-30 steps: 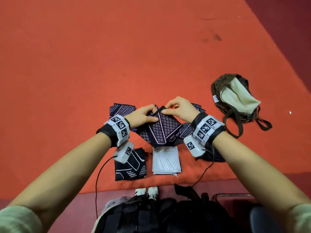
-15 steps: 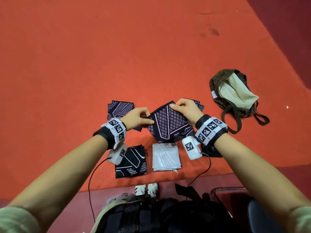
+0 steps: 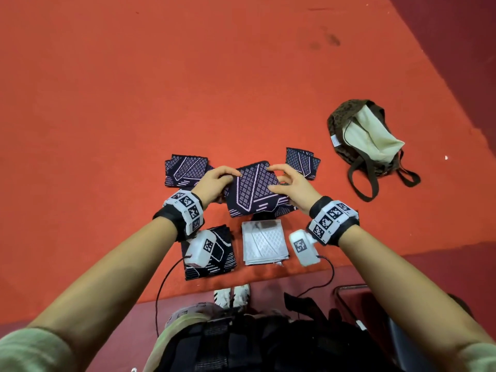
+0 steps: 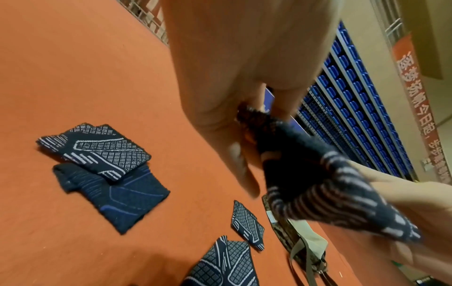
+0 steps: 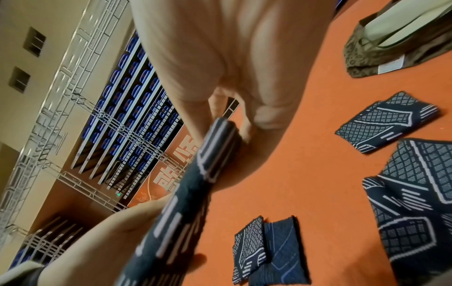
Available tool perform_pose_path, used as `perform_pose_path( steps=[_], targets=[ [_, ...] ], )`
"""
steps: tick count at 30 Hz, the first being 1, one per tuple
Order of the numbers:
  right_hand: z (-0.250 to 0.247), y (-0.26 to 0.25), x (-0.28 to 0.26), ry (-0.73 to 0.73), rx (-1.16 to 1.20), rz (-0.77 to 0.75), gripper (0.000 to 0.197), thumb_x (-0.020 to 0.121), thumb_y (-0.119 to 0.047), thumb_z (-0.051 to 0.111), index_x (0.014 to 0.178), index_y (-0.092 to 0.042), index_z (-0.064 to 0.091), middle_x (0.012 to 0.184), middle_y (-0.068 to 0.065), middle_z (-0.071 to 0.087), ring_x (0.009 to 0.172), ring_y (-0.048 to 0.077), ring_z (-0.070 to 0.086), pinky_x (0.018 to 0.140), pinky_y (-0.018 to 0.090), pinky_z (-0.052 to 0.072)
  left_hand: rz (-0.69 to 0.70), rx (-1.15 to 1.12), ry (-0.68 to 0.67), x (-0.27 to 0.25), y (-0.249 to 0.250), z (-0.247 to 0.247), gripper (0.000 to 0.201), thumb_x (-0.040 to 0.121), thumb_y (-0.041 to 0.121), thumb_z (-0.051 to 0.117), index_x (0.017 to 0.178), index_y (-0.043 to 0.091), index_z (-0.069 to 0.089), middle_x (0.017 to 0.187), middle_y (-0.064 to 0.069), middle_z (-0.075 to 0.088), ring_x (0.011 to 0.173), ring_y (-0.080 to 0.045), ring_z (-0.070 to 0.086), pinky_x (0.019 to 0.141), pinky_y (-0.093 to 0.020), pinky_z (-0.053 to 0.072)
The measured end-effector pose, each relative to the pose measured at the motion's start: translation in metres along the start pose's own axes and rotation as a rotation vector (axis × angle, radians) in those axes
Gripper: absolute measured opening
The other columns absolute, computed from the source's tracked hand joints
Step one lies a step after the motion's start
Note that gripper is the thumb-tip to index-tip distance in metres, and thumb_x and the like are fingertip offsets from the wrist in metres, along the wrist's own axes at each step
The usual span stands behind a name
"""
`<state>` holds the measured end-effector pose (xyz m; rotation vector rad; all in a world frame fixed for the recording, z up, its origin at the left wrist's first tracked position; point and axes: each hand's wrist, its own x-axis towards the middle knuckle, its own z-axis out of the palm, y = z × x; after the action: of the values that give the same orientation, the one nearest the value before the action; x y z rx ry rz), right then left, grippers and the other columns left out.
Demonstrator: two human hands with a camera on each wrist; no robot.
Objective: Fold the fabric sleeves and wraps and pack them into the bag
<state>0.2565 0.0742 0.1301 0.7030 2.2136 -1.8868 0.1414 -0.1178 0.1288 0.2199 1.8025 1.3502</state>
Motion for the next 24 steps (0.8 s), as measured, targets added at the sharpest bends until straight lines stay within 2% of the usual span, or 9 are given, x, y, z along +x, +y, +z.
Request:
perform_pose_path(
  steps=[4, 7, 11, 14, 17, 19, 21, 22, 24],
  targets=[
    [0.008, 0.011, 0.004, 0.085, -0.166, 0.005, 0.036, 0.081, 0.002, 0.064, 0.090, -0.033, 0.063, 0.113, -0.008, 0.059, 0.112, 0.020, 0.051, 0.100, 0.040, 0.042, -0.086, -0.098, -0.219, -0.004, -0.011, 0.001, 0.063, 0.083, -0.005, 0.061, 0.130, 0.035, 0.046, 0.111, 0.000, 0.064, 0.085, -0.020, 0.066, 0.062, -0.033, 0.059],
    [0.010, 0.023, 0.001, 0.134, -0.167, 0.057, 0.038, 0.084, 0.004, 0.060, 0.107, -0.026, 0.061, 0.115, -0.004, 0.054, 0.109, 0.013, 0.046, 0.086, 0.023, 0.041, -0.041, -0.141, -0.218, -0.004, -0.028, 0.005, 0.058, 0.082, -0.008, 0.062, 0.124, 0.031, 0.058, 0.114, -0.005, 0.065, 0.087, -0.020, 0.063, 0.073, -0.028, 0.055],
    [0.011, 0.045, -0.012, 0.048, -0.162, 0.129, 0.049, 0.081, 0.012, 0.057, 0.117, -0.022, 0.058, 0.081, -0.006, 0.046, 0.072, 0.009, 0.039, 0.062, 0.016, 0.037, 0.014, 0.299, -0.219, -0.006, -0.048, 0.023, 0.041, 0.080, 0.006, 0.071, 0.118, 0.017, 0.062, 0.121, -0.005, 0.058, 0.092, -0.024, 0.058, 0.089, -0.030, 0.043],
    [0.005, 0.065, -0.017, -0.052, -0.234, 0.195, 0.062, 0.078, 0.013, 0.062, 0.127, -0.024, 0.054, 0.119, 0.014, 0.056, 0.077, 0.028, 0.053, 0.075, 0.034, 0.045, 0.006, 0.592, -0.294, -0.002, -0.072, 0.042, 0.056, 0.075, 0.013, 0.076, 0.125, 0.014, 0.049, 0.124, -0.011, 0.048, 0.111, -0.027, 0.050, 0.085, -0.023, 0.035],
    [0.001, 0.084, -0.022, -0.186, -0.255, 0.237, 0.078, 0.076, 0.014, 0.063, 0.138, -0.027, 0.042, 0.137, -0.001, 0.041, 0.076, 0.000, 0.054, 0.074, 0.015, 0.045, -0.019, 0.665, -0.330, -0.002, -0.091, 0.058, 0.069, 0.072, 0.017, 0.079, 0.131, 0.015, 0.042, 0.126, -0.013, 0.048, 0.113, -0.024, 0.048, 0.090, -0.024, 0.035],
    [0.001, 0.095, -0.023, -0.182, -0.251, 0.315, 0.068, 0.079, 0.008, 0.064, 0.138, -0.022, 0.046, 0.114, -0.009, 0.050, 0.057, -0.003, 0.044, 0.051, 0.009, 0.038, -0.042, 0.638, -0.268, -0.004, -0.098, 0.067, 0.058, 0.075, 0.019, 0.077, 0.126, 0.017, 0.050, 0.118, -0.015, 0.059, 0.093, -0.018, 0.054, 0.078, -0.022, 0.037],
    [0.000, 0.108, -0.024, -0.117, -0.165, 0.347, 0.046, 0.082, 0.002, 0.065, 0.125, -0.014, 0.057, 0.066, -0.020, 0.054, 0.040, 0.000, 0.035, 0.040, 0.012, 0.029, -0.041, 0.618, -0.179, -0.005, -0.101, 0.076, 0.039, 0.080, 0.018, 0.073, 0.116, 0.016, 0.061, 0.108, -0.020, 0.064, 0.072, -0.014, 0.051, 0.064, -0.021, 0.031],
    [-0.002, 0.114, -0.023, -0.069, -0.129, 0.326, 0.036, 0.083, 0.002, 0.065, 0.116, -0.010, 0.061, 0.048, -0.019, 0.046, 0.034, 0.001, 0.034, 0.039, 0.010, 0.027, -0.044, 0.595, -0.157, -0.006, -0.104, 0.080, 0.037, 0.081, 0.019, 0.072, 0.116, 0.016, 0.061, 0.109, -0.020, 0.064, 0.076, -0.015, 0.054, 0.065, -0.020, 0.030],
    [-0.007, 0.120, -0.023, 0.004, -0.128, 0.276, 0.026, 0.083, 0.003, 0.064, 0.107, -0.007, 0.063, 0.052, -0.018, 0.048, 0.034, -0.004, 0.043, 0.040, 0.010, 0.035, -0.059, 0.547, -0.188, -0.008, -0.109, 0.086, 0.051, 0.079, 0.021, 0.074, 0.125, 0.016, 0.053, 0.124, -0.011, 0.054, 0.108, -0.020, 0.054, 0.083, -0.018, 0.034]
  ],
)
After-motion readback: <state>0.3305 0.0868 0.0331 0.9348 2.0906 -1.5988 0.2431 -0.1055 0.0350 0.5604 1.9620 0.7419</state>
